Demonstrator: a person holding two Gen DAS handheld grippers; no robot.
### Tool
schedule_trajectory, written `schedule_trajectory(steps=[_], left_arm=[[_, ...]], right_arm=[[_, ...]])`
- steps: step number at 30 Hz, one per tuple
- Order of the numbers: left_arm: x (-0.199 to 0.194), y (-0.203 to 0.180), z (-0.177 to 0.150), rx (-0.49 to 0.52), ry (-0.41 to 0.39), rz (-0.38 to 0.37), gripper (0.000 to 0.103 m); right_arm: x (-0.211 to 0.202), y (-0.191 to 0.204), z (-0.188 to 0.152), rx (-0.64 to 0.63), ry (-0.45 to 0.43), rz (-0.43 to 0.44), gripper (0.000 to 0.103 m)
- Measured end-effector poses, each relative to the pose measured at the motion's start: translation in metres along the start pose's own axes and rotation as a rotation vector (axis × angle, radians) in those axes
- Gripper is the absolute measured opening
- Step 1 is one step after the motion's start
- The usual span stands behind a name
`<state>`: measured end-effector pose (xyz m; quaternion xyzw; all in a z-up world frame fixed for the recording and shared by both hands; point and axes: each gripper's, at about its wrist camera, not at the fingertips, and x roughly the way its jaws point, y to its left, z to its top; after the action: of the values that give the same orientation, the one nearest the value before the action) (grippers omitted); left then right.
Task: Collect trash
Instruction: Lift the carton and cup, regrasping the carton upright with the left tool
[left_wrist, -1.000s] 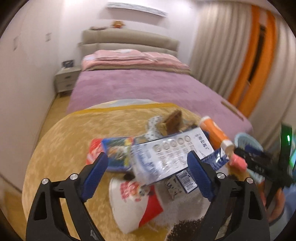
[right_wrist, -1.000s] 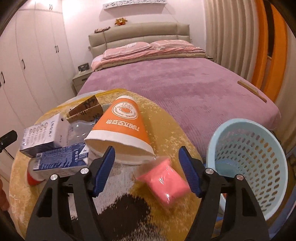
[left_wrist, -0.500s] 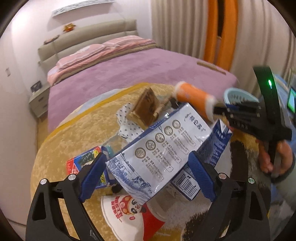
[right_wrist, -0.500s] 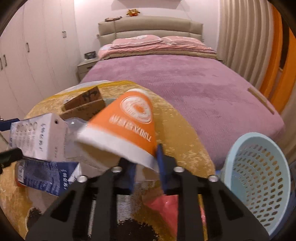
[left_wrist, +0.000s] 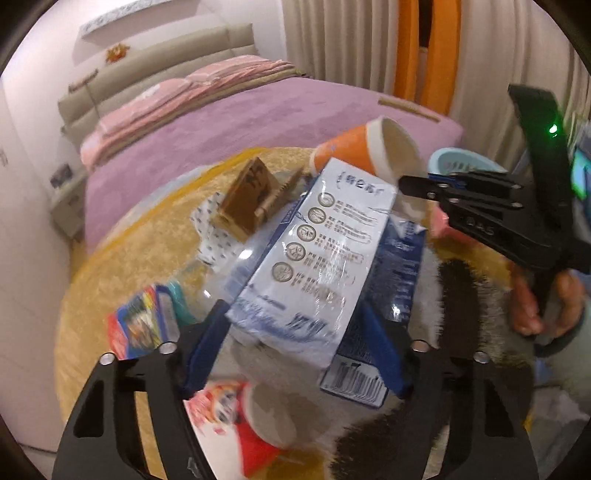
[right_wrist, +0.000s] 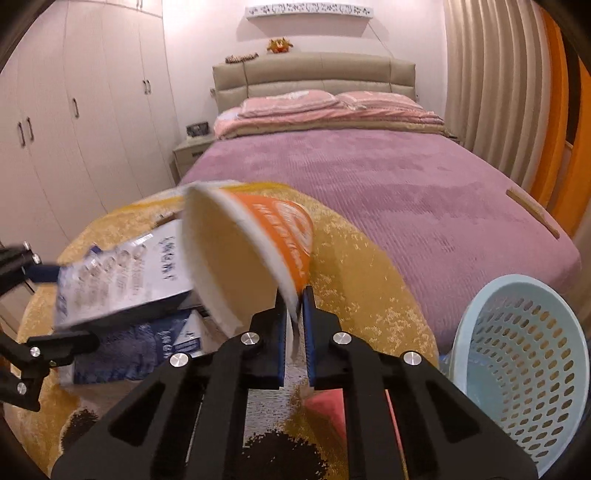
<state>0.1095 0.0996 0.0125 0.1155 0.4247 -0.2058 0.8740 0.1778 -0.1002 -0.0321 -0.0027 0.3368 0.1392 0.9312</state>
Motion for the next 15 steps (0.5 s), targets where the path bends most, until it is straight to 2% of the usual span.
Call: schedule_trajectory(steps=[5,15], left_arm=[[-0.012,-0.003,-0.02,-0.073,-0.016,-0.048,0.061],[-0.061,0.004,-0.056,-0.298,-0.125,0.015,0.06]], right_arm=[[-0.006,-0.002,0.001,0.015,-0.017,0.003,0.007],[-0.028,-0.005,-0.003,0.065,-0.017,0.048,0.005]])
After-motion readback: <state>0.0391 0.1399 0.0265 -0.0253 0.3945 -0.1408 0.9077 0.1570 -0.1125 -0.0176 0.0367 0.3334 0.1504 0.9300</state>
